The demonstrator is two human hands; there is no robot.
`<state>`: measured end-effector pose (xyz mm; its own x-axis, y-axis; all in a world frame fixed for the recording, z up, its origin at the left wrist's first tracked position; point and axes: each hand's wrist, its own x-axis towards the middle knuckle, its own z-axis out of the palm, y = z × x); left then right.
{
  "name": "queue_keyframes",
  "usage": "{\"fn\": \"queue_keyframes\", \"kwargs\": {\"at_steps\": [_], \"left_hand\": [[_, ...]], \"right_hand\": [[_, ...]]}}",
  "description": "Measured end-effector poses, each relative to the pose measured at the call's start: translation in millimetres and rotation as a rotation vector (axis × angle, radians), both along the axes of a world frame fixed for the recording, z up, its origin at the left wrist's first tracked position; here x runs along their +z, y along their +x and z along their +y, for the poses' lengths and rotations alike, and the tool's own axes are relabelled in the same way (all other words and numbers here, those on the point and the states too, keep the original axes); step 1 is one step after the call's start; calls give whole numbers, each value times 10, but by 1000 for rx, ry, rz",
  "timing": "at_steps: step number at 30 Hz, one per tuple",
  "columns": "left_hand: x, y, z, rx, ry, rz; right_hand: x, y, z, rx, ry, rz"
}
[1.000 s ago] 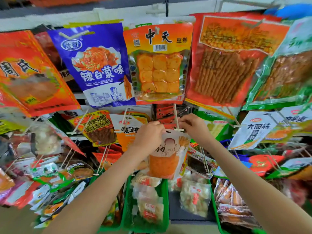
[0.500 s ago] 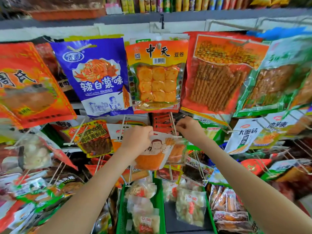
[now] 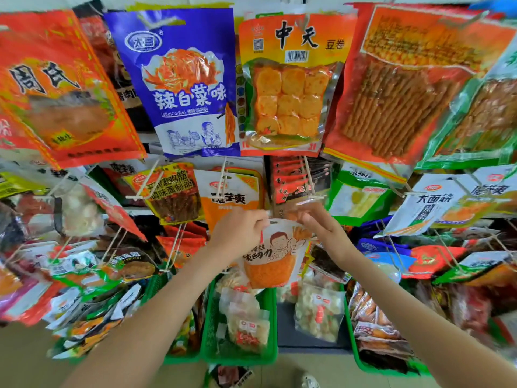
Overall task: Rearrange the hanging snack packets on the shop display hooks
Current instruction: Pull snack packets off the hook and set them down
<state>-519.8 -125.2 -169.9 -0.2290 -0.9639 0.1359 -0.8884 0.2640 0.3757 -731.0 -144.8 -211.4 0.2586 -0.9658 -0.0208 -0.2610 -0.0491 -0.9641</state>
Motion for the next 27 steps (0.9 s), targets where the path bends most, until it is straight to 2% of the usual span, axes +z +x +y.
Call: {"fn": "queue_keyframes", "kwargs": {"at_steps": [2,5,9,13,16,19,21,23,24,27], "left_hand": [[-73,11,15,9,44,65],[-196,-9,26,-5,107,156],[-365,-94,18,7,272,347],[-576,-246,26,-6,372,440],[-660,-362,67,78,391,633],[-708,-428,194,241,639,942],[-824,-436,320,204,911,1045],[-936,-446,467,111,1098,1011],[-962,-469,548,102,1107,972],[-959,-474,741,237,965,967]], "right_hand": [[-130,-10,99,71,153,-45],[-249,-59,241,78,314,-226],[-354,-120,417,109,358,-64],[-493,-223,550,-110,335,70],[-491,-343,639,-218,344,66],[-500,-475,694,-300,383,-23],[-492,-530,693,-342,382,-87],[-486,-535,696,-356,388,-140],[-476,-520,717,-334,384,-150],[-472,-437,743,-234,393,-226]]}}
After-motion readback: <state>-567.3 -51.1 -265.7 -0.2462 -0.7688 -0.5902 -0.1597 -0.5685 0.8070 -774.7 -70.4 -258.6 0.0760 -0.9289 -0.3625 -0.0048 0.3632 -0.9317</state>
